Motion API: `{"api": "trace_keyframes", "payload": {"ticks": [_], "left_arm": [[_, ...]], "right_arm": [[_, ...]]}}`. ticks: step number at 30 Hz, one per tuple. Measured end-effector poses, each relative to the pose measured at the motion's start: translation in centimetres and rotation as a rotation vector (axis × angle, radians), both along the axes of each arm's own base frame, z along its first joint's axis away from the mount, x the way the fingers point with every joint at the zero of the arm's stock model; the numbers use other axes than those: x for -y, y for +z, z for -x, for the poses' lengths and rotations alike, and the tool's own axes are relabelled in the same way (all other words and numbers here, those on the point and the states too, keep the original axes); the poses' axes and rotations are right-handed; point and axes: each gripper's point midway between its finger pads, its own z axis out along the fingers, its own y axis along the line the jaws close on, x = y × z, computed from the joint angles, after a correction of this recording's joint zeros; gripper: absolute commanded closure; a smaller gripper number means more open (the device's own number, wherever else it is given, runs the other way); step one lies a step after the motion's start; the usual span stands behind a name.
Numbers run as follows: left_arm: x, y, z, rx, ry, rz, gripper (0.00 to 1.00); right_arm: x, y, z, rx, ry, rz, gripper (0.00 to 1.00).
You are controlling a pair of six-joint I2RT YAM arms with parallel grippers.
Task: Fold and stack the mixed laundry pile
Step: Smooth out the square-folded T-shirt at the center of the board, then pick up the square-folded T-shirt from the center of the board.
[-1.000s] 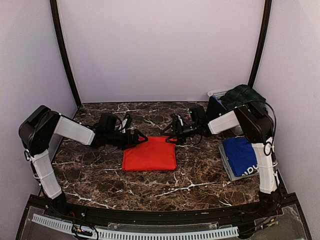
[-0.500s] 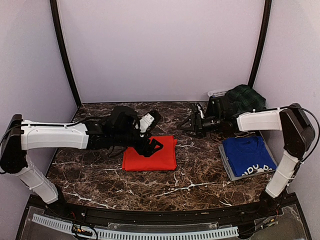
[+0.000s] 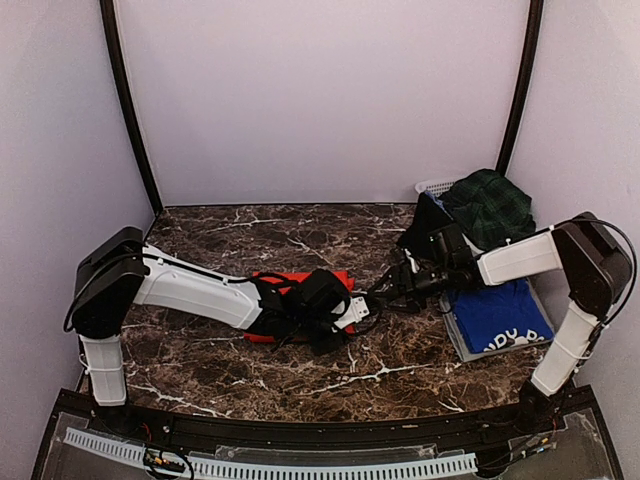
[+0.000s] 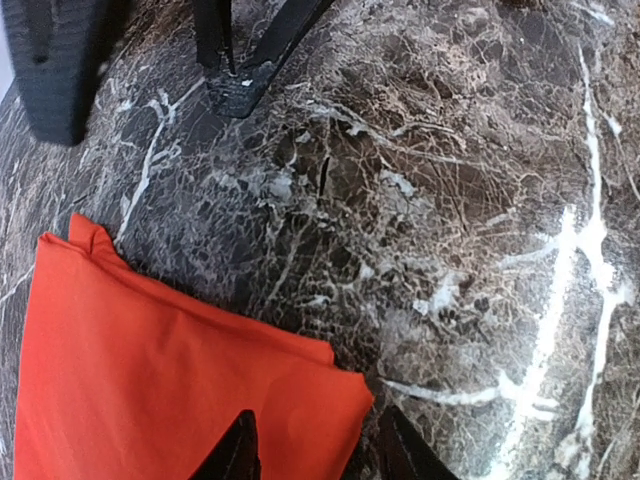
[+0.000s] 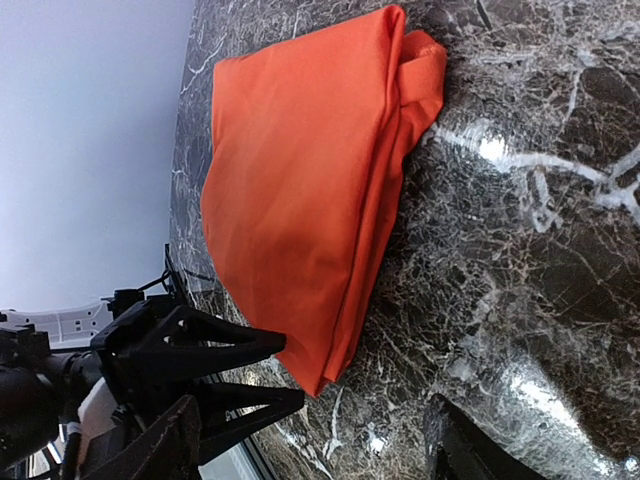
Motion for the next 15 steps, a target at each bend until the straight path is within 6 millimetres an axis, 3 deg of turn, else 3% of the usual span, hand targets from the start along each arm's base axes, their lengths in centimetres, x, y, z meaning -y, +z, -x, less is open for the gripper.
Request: {"api": "trace_keyframes", "payload": {"ticks": [8,15], "left_arm": [[0.2,-2.4,0.0,0.023,-0.046,-0.073,0.67],[0.6,-2.7,0.2,0.042,-0.081,-0.089,0.95]], "right_arm": [[0.1,-0.1,0.1,-0.012,-0.008,-0.002,0.28],[0.0,0.0,0.0,-0.013,-0.014,-0.013,0.28]]}}
